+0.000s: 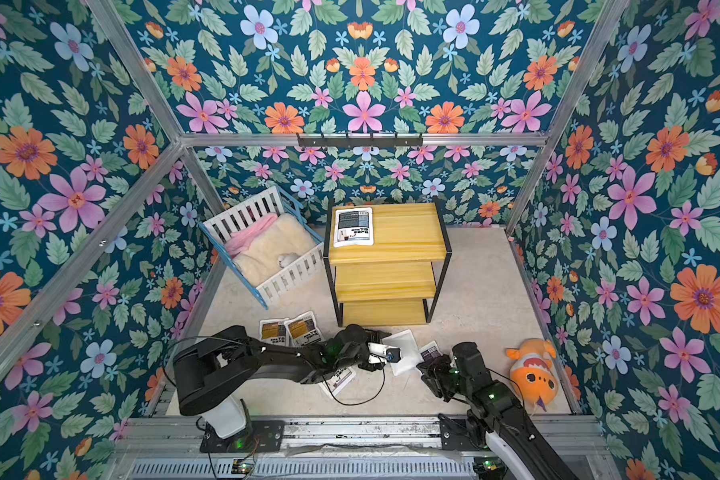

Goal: Place the bagged coffee beans on the shelf by color
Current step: Pick up the bagged coffee beans at the center of the board.

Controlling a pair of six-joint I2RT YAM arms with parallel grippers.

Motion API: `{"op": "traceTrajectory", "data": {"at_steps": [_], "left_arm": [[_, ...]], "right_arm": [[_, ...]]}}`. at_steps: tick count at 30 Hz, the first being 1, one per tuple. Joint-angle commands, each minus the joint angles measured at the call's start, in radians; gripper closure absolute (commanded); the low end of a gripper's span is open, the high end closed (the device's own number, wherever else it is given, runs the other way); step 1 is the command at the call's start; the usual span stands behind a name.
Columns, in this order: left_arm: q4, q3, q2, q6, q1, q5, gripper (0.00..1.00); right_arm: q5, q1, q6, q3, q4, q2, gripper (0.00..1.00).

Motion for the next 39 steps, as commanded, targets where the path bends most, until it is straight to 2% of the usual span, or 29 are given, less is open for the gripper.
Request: {"op": "traceTrajectory", "data": {"at_steps": [1,8,14,20,21,27,32,36,39], "left_arm": [[-0.011,0.019,0.02,0.017,0.0,0.055,0.37],[0.0,0.028,0.057,0.028,0.003,0.037,0.39],[0.0,0.021,0.061,0.024,0.002,0.044,0.4],[0.007,0.016,0.074,0.023,0.003,0.047,0.4],[0.012,0.017,0.077,0.023,0.002,0.047,0.4],[0.021,0.014,0.069,0.014,0.003,0.053,0.41],[0.02,0.009,0.044,0.004,0.003,0.057,0.41],[0.02,0.005,0.008,0.007,0.001,0.05,0.38],[0.02,-0.026,-0.095,0.006,-0.012,0.033,0.32]], "right_arm": [[0.066,0.015,0.073,-0.021,0.128,0.031,0.6],[0.087,0.017,0.086,-0.046,0.193,0.068,0.63],[0.126,0.017,0.078,-0.04,0.196,0.086,0.45],[0.138,0.015,0.078,-0.04,0.301,0.187,0.42],[0.137,0.016,0.081,-0.042,0.325,0.202,0.44],[0.136,0.015,0.08,-0.033,0.381,0.241,0.68],[0.134,0.016,0.1,-0.063,0.416,0.206,0.98],[0.141,0.016,0.098,-0.057,0.387,0.177,1.0],[0.132,0.015,0.091,-0.043,0.347,0.152,1.0]]}}
